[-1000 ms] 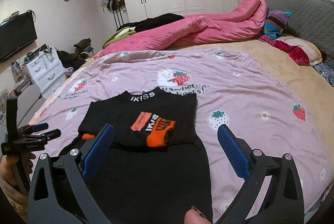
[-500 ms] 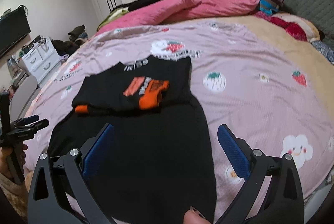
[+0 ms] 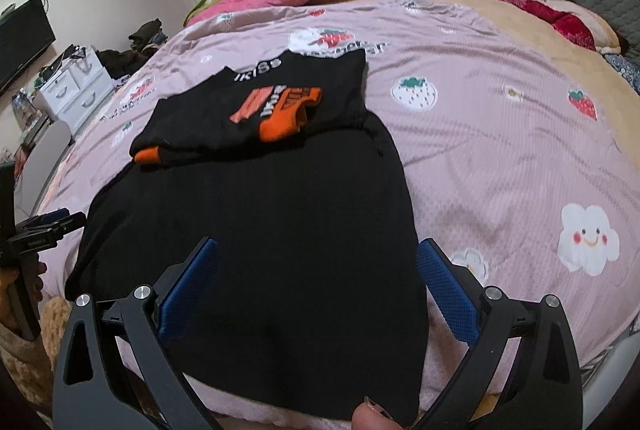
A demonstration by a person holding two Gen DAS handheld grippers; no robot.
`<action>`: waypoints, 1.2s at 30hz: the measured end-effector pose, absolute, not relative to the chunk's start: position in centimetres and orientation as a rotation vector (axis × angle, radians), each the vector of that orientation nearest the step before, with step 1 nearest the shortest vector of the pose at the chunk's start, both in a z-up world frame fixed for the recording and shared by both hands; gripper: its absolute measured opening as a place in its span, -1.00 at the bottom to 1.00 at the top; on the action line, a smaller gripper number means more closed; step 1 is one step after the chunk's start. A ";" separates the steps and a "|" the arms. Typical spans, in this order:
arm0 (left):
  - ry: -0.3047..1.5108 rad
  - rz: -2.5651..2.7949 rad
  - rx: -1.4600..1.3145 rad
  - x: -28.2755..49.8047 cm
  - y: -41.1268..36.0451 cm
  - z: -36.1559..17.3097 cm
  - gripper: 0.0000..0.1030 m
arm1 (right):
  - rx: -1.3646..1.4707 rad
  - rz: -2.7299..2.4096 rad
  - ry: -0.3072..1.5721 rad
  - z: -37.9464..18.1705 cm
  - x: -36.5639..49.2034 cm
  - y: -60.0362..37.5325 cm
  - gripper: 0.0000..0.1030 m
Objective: Fold small clothes
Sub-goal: 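Move both tools open to the black sweatshirt hem, then grasp the hem with the right tool while the left tool grasps it too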
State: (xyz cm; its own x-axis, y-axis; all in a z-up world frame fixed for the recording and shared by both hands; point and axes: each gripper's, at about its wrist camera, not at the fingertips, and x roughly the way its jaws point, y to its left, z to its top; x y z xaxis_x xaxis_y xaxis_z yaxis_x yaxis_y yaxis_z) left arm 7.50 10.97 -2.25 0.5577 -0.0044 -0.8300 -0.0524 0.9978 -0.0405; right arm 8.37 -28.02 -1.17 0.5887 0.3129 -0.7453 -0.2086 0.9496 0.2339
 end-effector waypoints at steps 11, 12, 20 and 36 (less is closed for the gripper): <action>1.011 0.036 -0.061 6.5 11.0 -3.4 0.82 | 0.127 0.307 0.929 -2.5 7.5 -28.7 0.91; 1.013 0.037 -0.063 6.3 11.0 -3.4 0.82 | 0.124 0.309 0.934 -2.6 7.3 -28.8 0.91; 1.046 0.030 -0.083 5.3 11.1 -4.5 0.82 | 0.121 0.317 0.970 -3.9 5.4 -30.3 0.90; 1.053 0.016 -0.208 2.5 13.1 -5.3 0.29 | 0.240 0.330 1.024 -5.8 3.1 -33.6 -0.13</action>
State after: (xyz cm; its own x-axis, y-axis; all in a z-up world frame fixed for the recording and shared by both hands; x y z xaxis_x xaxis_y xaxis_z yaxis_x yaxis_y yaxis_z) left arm 2.51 13.15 -5.27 0.4964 -0.0861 -0.8638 -0.1129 0.9802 -0.1626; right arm 3.12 -33.59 -5.81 0.4776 0.3782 -0.7930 -0.1560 0.9248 0.3471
